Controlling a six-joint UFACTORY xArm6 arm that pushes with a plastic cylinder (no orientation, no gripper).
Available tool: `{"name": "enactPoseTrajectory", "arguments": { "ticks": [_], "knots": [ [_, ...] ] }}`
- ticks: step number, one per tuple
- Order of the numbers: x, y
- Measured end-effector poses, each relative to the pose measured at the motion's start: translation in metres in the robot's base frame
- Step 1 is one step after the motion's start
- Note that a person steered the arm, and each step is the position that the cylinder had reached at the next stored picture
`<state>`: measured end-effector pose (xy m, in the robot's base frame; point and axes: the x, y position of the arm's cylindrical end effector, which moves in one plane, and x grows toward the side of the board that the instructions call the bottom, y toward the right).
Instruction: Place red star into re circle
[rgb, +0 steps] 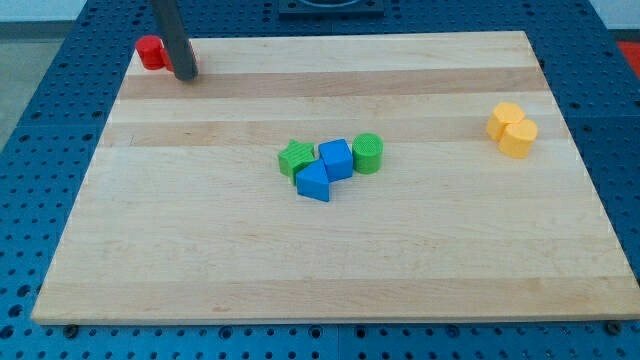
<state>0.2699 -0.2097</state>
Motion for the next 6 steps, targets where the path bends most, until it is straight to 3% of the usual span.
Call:
{"name": "enactPoseTrajectory", "arguments": {
  "ticks": [3,4,6],
  "knots": [
    [-0.006,0.0],
    [0.013,0.018],
    [0.031,0.111]
  ]
}}
